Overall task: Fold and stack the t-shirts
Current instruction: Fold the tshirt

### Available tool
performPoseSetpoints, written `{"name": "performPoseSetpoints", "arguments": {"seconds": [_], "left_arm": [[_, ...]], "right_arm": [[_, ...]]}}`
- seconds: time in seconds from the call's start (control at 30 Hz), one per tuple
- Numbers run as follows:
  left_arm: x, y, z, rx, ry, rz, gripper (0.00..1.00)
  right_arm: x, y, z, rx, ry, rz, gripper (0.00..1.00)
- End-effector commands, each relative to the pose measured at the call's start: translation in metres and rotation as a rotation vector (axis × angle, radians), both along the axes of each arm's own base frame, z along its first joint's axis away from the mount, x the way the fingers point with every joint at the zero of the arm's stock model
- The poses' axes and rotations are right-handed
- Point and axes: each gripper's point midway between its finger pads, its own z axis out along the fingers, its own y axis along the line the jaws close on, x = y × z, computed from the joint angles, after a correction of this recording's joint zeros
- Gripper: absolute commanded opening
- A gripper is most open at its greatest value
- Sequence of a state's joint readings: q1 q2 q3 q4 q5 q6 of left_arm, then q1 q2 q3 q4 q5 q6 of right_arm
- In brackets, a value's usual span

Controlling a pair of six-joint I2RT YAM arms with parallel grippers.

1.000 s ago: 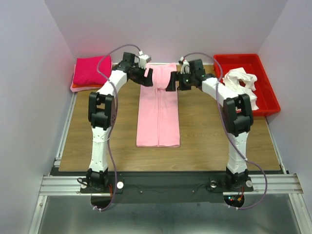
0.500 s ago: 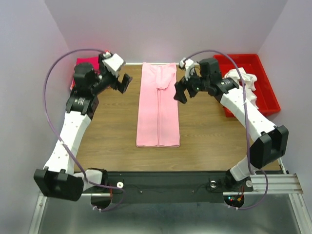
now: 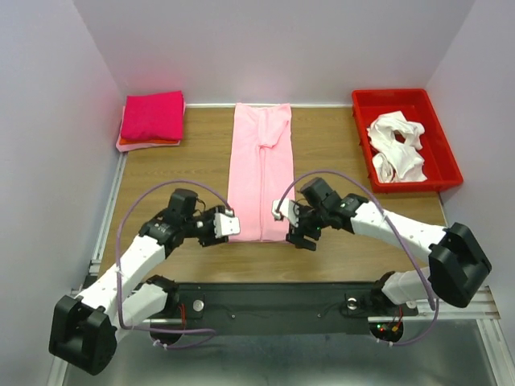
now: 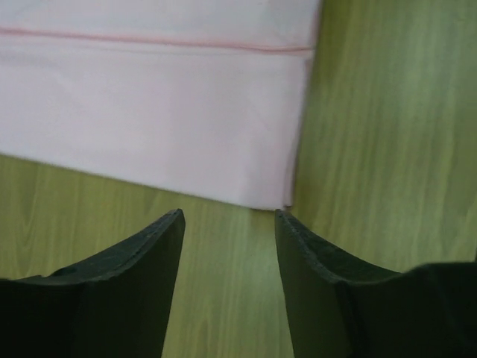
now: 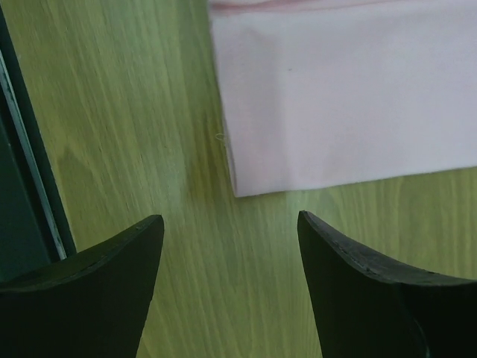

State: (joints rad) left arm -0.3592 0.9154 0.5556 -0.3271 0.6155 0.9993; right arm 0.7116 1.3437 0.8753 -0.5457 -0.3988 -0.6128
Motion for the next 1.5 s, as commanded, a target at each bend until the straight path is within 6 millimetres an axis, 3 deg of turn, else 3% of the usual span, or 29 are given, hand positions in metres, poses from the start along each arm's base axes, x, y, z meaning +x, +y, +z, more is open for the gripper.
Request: {"name": "performPoseSetpoints", "arguments": {"seconds": [0.0,0.1,0.37,0.93,1.1,1.17,1.2,1.27,1.3,1.47], "left_arm": [[-0.024,-0.017,-0.023,0.040,-0.033,-0.160,0.59],[-0.028,-0.018,-0.039,0.065,-0.041,-0.169,0.59],[-0.020,-0.027,-0.048,0.092,-0.021,-0.176,0.58],[-0.003,-0.029,-0.071,0.191,0.084,-0.153,0.53],[-0.005,-0.029,-0.079,0.217,0.119,-0.166,0.40],[-0.003,-0.030,-0.079,0.221,0.125,-0.167,0.34],[-0.006,-0.029,-0.081,0.229,0.142,-0.169,0.24],[-0.006,-0.029,-0.080,0.229,0.145,-0.172,0.15],[-0.008,-0.029,-0.076,0.223,0.143,-0.173,0.07],[-0.017,-0.033,-0.060,0.176,0.155,-0.188,0.02]], "right_arm": [[0.017,0.028,-0.002,0.025,-0.192,0.074,0.76],[0.014,0.033,-0.019,-0.016,-0.213,0.098,0.70],[0.011,0.044,-0.033,-0.034,-0.222,0.133,0.59],[0.004,0.029,-0.078,-0.121,-0.201,0.159,0.52],[0.001,0.023,-0.088,-0.147,-0.185,0.158,0.26],[0.000,0.021,-0.093,-0.159,-0.174,0.155,0.24],[0.000,0.020,-0.094,-0.162,-0.171,0.145,0.12],[0.002,0.023,-0.090,-0.155,-0.171,0.133,0.03],[0.002,0.023,-0.084,-0.146,-0.171,0.111,0.01],[0.000,0.031,-0.049,-0.093,-0.171,0.107,0.01]]}}
